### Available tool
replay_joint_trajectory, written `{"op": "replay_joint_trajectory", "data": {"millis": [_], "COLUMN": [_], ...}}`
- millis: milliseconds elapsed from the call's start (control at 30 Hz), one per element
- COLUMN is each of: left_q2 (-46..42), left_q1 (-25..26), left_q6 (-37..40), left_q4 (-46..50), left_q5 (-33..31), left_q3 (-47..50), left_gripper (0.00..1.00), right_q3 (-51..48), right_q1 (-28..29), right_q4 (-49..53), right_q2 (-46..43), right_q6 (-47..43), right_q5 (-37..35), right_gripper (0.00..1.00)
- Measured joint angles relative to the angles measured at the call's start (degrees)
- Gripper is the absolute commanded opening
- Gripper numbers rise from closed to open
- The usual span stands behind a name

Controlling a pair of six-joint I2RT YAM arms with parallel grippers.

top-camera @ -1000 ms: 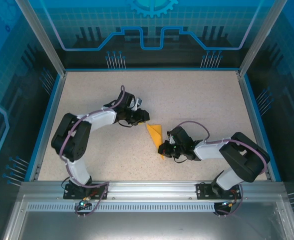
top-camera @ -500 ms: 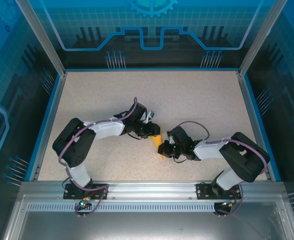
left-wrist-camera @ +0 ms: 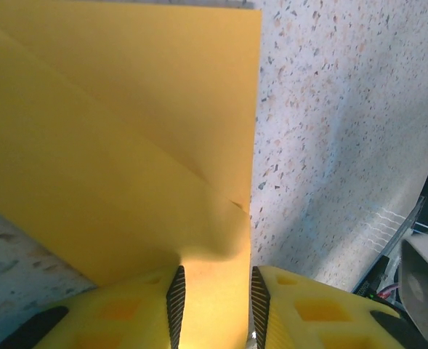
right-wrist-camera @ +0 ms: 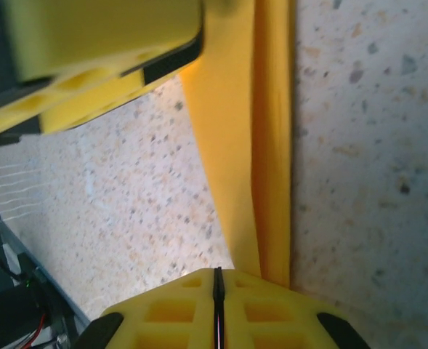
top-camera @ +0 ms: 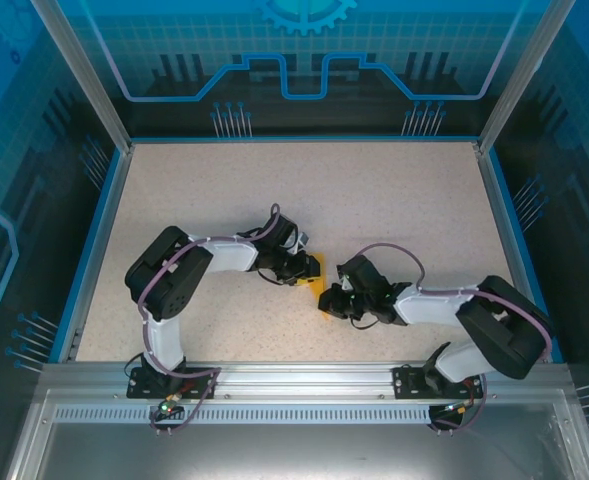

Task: Fold a paper plane with a square sheet of paper (pick it up from the middle)
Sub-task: Fold the wing for the fifth time at the center of the table.

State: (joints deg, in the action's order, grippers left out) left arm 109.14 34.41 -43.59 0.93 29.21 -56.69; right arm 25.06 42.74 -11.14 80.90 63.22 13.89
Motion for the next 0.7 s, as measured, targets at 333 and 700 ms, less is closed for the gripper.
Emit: {"op": "replay_joint_trajectory", "data": {"millis": [333, 700], "left_q2": [0.13, 0.20], "left_q1": [0.00, 0.00], "left_q6": [0.02, 0.15], "left_q4": [0.07, 0.07], "left_q5": [0.07, 0.22], "left_q3": [-0.13, -0.17], "left_gripper": [0.33, 0.34], "right_q3": [-3.26, -2.95], "right_q1": [0.24, 0.81], "right_q4": [-0.44, 9.01], "right_q2": [-0.26, -5.29], "right_q6": [-0.24, -2.21], "right_q5": [0.52, -1.38], "right_gripper": [0.10, 0.14]}}
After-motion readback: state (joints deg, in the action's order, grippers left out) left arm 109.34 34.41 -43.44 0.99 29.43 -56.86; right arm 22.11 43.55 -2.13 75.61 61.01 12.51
